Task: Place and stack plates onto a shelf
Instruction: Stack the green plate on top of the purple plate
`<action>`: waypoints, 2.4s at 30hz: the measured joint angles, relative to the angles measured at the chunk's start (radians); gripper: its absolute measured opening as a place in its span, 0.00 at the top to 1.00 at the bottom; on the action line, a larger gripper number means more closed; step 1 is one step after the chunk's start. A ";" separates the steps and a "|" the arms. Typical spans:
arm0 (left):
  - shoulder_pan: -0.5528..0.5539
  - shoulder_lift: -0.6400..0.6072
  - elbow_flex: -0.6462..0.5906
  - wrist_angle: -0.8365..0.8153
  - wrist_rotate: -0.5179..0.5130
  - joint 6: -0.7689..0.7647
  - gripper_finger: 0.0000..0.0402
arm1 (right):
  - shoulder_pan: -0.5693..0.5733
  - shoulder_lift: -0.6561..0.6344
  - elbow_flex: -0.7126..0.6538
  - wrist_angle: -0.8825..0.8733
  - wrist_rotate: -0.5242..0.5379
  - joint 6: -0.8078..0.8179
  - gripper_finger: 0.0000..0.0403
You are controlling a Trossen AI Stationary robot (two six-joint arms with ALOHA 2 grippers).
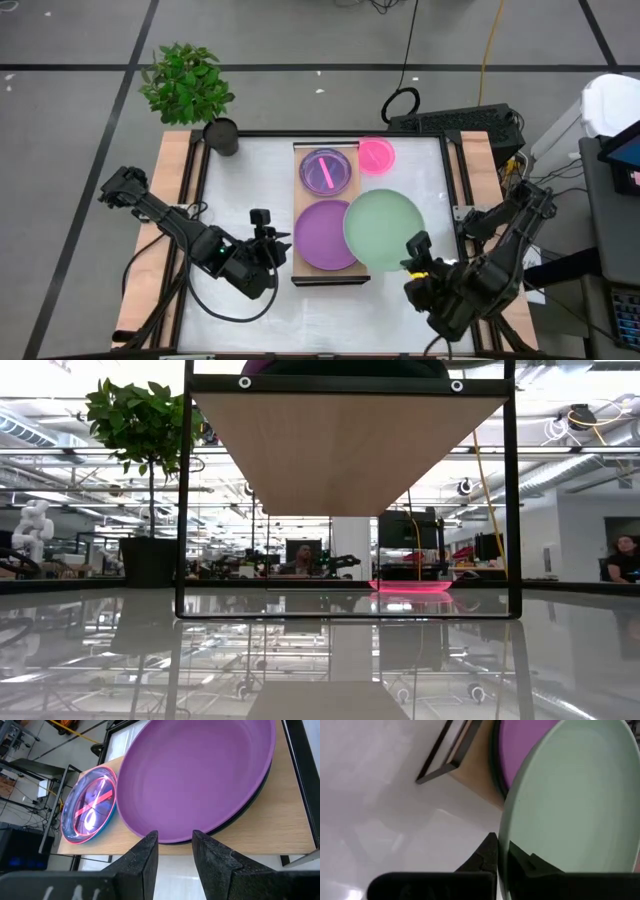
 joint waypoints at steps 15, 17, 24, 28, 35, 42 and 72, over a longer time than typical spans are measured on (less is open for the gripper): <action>0.000 0.000 0.000 0.000 0.000 0.001 0.68 | -0.152 0.000 0.067 0.223 -0.012 -0.461 1.00; 0.000 0.000 0.000 0.000 0.000 0.001 0.68 | -0.180 0.000 0.067 0.252 -0.039 -0.517 1.00; 0.000 0.000 0.000 0.001 0.000 0.003 0.68 | -0.273 0.000 0.067 0.333 -0.132 -0.667 1.00; 0.000 0.000 0.000 0.001 0.000 0.004 0.68 | -0.313 0.000 0.067 0.345 -0.174 -0.717 1.00; 0.000 0.000 0.000 0.002 0.000 0.004 0.68 | -0.364 0.000 0.067 0.377 -0.265 -0.797 1.00; 0.000 0.000 0.000 0.002 0.000 0.003 0.68 | -0.399 0.000 0.021 0.387 -0.331 -0.812 1.00; 0.000 0.000 0.000 0.000 0.000 0.004 0.68 | -0.441 -0.001 -0.231 0.568 -0.398 -0.870 0.99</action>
